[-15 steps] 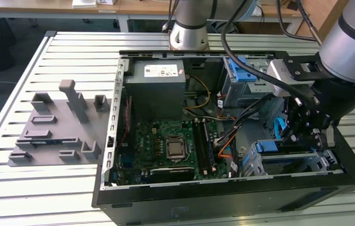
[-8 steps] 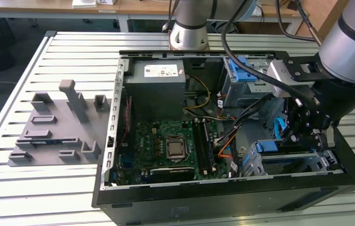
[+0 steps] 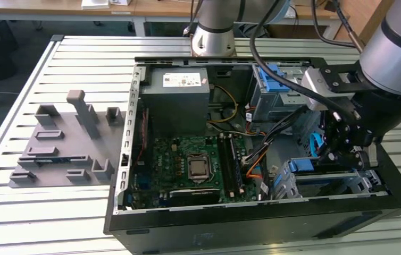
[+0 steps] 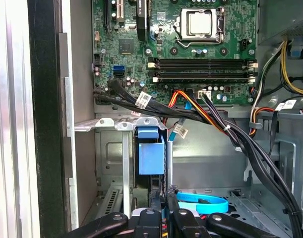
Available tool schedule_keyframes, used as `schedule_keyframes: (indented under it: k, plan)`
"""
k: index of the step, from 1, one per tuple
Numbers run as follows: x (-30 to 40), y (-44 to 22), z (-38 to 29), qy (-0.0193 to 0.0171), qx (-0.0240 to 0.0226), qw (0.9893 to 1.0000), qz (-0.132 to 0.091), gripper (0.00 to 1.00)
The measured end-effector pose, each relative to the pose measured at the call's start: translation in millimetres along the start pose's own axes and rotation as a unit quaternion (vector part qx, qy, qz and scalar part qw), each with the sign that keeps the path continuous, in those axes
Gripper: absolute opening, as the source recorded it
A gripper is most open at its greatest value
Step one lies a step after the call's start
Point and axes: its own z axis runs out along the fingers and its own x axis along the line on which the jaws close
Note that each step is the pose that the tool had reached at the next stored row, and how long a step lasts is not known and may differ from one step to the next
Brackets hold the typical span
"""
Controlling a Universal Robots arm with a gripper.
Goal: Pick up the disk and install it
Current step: 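Insert the second disk wire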
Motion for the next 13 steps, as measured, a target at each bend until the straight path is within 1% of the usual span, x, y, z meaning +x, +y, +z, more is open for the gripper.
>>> schedule_keyframes:
  k: [13]
  plan:
    - [0.1,-0.4,2.8,0.0000,0.0000,1.0000,0.000,0.16]
